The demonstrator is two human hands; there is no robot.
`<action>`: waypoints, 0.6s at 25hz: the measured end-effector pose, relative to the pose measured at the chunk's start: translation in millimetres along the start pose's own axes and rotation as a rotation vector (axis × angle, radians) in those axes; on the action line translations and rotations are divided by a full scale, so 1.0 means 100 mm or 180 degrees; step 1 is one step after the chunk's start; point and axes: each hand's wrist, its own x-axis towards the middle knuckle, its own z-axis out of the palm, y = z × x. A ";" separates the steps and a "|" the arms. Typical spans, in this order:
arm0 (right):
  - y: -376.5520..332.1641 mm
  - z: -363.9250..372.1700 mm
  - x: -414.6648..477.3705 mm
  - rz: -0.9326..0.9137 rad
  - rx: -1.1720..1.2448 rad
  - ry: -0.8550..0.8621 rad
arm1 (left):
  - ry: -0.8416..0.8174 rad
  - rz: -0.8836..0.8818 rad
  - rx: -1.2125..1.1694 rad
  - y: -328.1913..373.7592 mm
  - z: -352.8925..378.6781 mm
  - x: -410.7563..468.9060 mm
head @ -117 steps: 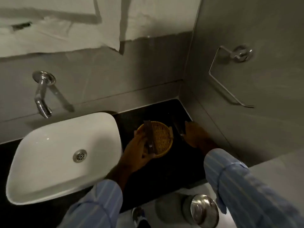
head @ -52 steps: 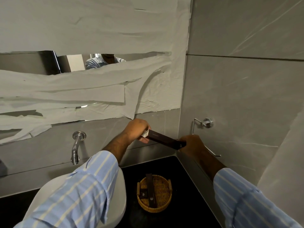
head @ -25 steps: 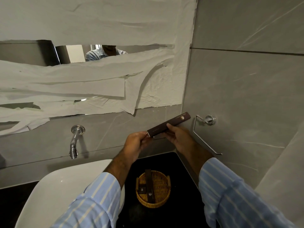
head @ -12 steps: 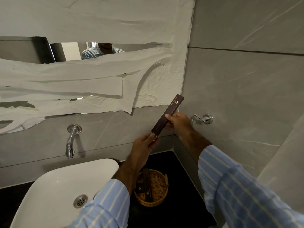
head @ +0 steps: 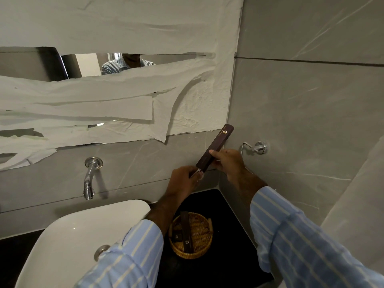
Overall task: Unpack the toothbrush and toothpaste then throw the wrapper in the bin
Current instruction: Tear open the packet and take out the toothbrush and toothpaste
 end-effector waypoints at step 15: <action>-0.19 -0.27 -0.14 -0.0536 0.0366 0.0682 | 0.0165 -0.0075 0.0655 -0.41 -0.14 -0.17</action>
